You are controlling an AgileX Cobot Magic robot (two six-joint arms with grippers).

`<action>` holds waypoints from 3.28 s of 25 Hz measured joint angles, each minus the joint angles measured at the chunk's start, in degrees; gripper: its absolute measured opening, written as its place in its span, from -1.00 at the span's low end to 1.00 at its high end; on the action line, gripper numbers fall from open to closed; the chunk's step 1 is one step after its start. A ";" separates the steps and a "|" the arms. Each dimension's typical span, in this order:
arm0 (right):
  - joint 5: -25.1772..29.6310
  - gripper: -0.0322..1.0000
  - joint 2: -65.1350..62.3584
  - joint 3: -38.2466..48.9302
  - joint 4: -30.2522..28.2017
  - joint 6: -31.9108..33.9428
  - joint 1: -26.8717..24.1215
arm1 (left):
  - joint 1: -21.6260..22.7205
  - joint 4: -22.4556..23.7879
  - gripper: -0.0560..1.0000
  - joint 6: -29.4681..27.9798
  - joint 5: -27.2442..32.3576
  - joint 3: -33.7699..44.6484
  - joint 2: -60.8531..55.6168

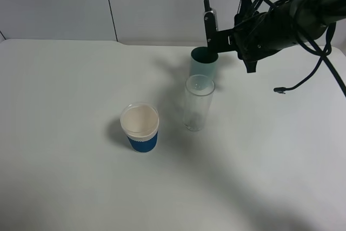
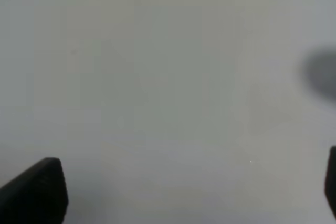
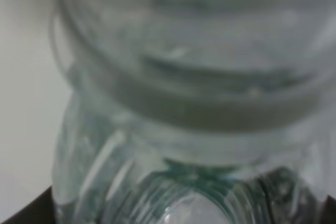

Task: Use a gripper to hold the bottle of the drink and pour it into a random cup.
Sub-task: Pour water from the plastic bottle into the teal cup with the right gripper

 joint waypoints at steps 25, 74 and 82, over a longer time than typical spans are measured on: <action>1.31 0.16 0.00 0.00 0.00 -5.20 0.00 | 0.00 0.00 0.99 0.00 0.00 0.00 0.00; 2.16 0.16 0.00 0.00 0.00 -8.56 0.00 | 0.00 0.00 0.99 0.00 0.00 0.00 0.00; 2.16 0.16 0.00 0.00 0.00 -8.90 0.00 | 0.00 0.05 0.99 0.00 0.00 0.00 0.00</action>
